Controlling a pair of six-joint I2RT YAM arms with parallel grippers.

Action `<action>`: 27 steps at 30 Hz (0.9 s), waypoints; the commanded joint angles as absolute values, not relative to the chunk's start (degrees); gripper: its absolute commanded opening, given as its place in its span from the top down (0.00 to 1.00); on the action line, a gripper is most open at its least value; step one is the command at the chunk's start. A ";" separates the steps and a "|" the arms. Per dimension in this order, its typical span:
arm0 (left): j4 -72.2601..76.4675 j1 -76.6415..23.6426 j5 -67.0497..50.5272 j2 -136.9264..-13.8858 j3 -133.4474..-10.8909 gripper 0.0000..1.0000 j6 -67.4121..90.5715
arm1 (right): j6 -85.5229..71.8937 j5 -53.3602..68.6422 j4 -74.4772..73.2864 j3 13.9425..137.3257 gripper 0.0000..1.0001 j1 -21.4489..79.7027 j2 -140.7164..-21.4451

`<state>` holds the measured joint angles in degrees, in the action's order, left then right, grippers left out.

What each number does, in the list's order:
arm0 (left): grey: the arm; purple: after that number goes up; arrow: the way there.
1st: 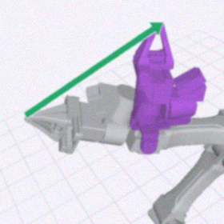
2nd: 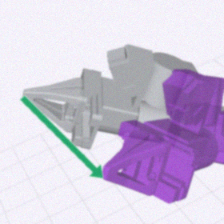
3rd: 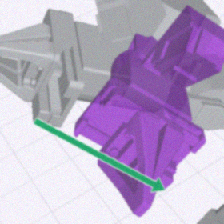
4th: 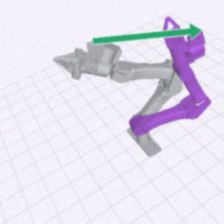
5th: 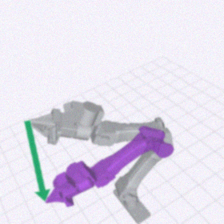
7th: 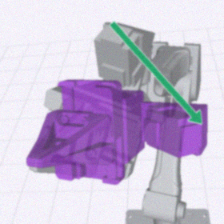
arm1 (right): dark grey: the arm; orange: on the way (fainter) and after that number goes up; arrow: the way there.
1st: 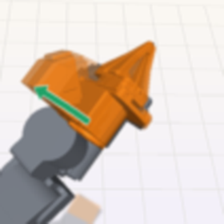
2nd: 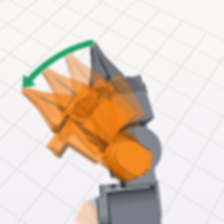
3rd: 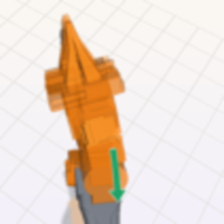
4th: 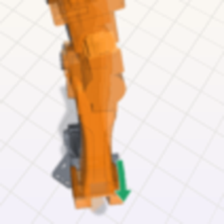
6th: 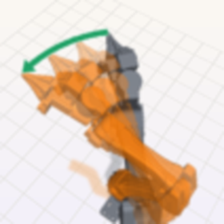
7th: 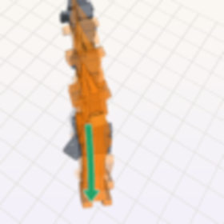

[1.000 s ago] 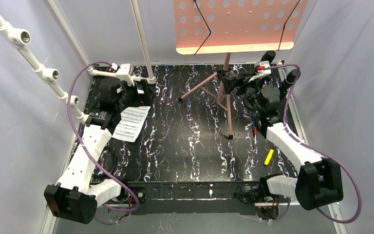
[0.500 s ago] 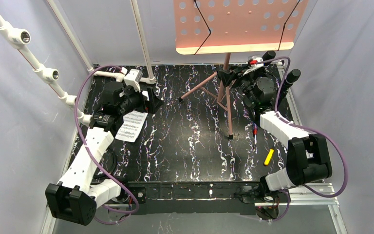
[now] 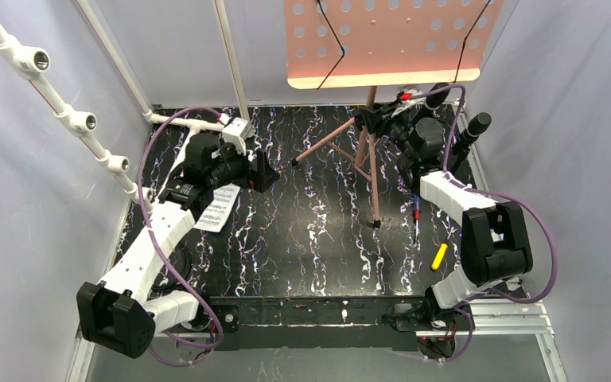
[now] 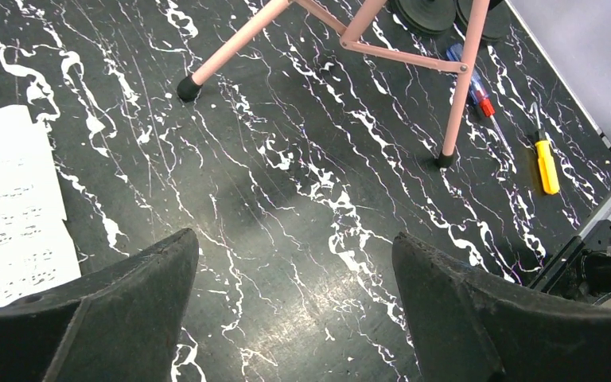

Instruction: Pack up the instrument practice props

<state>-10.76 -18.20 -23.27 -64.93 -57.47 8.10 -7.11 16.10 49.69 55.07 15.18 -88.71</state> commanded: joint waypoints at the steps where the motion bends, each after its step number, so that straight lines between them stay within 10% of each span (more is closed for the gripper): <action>1: -10.88 -19.87 -23.10 -66.02 -59.84 0.11 8.06 | -5.24 18.45 52.63 58.45 0.61 14.56 -90.16; 19: 5.63 -30.26 -14.98 -84.74 -71.22 0.19 25.64 | -1.09 21.25 47.85 56.13 0.99 14.36 -92.47; 27: 14.82 -32.71 -12.92 -93.17 -75.89 0.22 38.06 | -0.87 20.99 49.87 53.64 0.99 14.41 -93.76</action>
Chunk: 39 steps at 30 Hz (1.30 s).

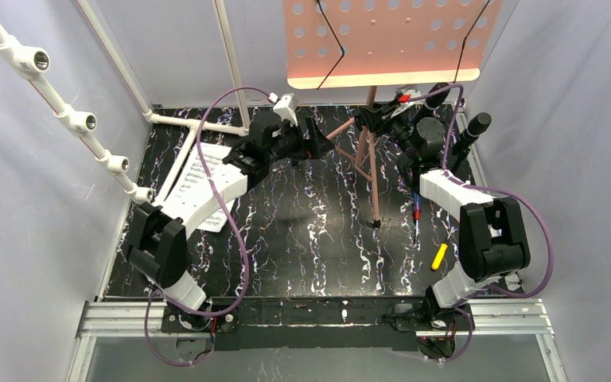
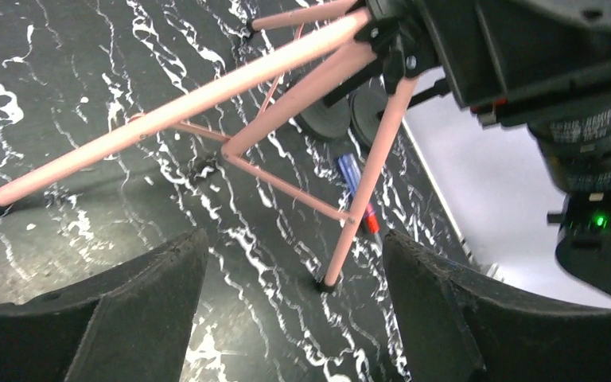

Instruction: Pack up the instrument practice props

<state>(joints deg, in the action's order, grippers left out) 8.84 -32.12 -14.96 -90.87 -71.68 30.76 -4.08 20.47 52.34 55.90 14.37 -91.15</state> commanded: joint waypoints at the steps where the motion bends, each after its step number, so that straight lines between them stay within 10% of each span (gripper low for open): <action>1: 15.33 -32.92 -13.26 -94.22 -76.91 0.23 38.96 | -1.00 21.08 49.84 53.53 0.99 14.34 -93.78; 20: 23.25 -35.59 -16.03 -111.13 -91.77 0.65 53.45 | 1.55 22.51 43.46 55.69 0.99 14.72 -93.60; 39: 29.20 -37.38 -17.07 -112.05 -92.44 0.61 56.58 | 2.61 21.97 40.43 56.50 0.99 15.03 -92.99</action>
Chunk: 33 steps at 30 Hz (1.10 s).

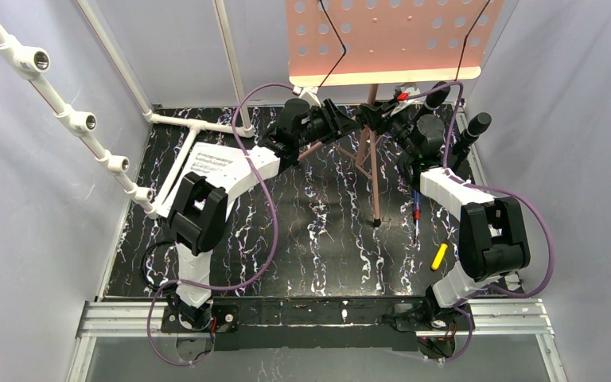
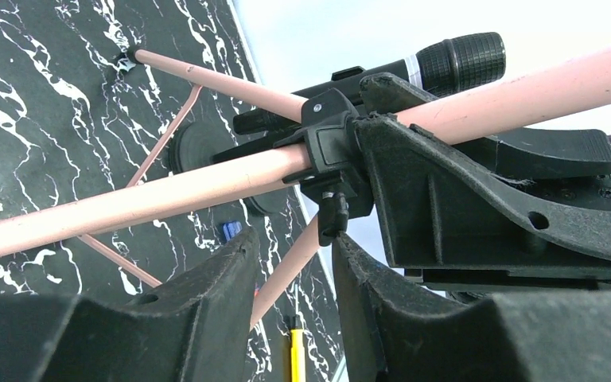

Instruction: Pack up the instrument practice props

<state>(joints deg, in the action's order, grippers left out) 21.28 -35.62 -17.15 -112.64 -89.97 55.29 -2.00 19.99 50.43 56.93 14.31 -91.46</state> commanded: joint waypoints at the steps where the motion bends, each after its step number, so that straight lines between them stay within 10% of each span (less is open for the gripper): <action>1: 29.74 -37.42 -17.16 -111.75 -92.00 0.61 56.41 | 2.62 21.97 40.25 56.64 0.99 15.03 -92.94; 18: 32.82 -38.06 -13.18 -109.99 -88.24 0.56 54.40 | 3.08 21.95 39.05 57.39 0.99 15.15 -92.46; 33: 30.33 -37.92 -11.48 -111.99 -89.62 0.91 66.66 | 2.99 22.28 36.21 57.88 0.99 15.62 -91.78</action>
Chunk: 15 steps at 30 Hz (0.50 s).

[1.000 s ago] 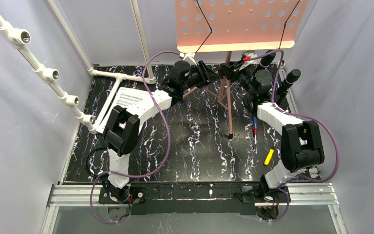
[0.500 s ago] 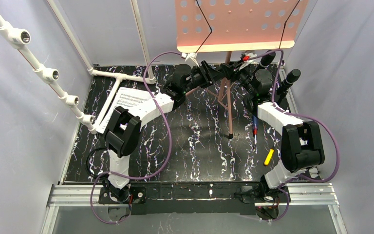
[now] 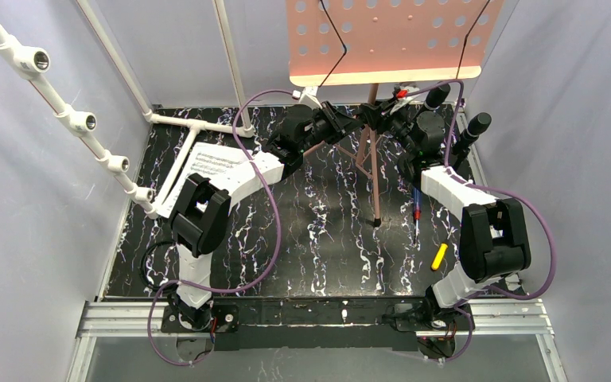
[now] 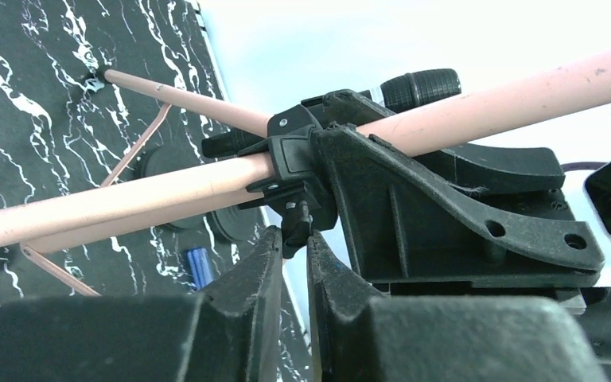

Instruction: Pack up the instrument practice props

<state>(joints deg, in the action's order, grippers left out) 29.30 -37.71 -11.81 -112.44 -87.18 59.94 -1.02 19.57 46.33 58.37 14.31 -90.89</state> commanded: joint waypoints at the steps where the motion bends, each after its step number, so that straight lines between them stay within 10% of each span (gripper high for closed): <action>1: 30.39 -37.96 -11.45 -111.98 -89.46 0.93 68.65 | 2.99 22.22 36.10 57.77 0.99 15.65 -91.76; 12: 34.77 -37.97 -10.42 -112.89 -90.02 1.00 97.01 | 2.11 22.21 34.56 58.39 0.99 15.80 -92.52; 15: 37.23 -37.82 -10.30 -112.49 -90.60 0.89 99.37 | 2.12 22.67 34.05 58.79 0.99 15.78 -92.78</action>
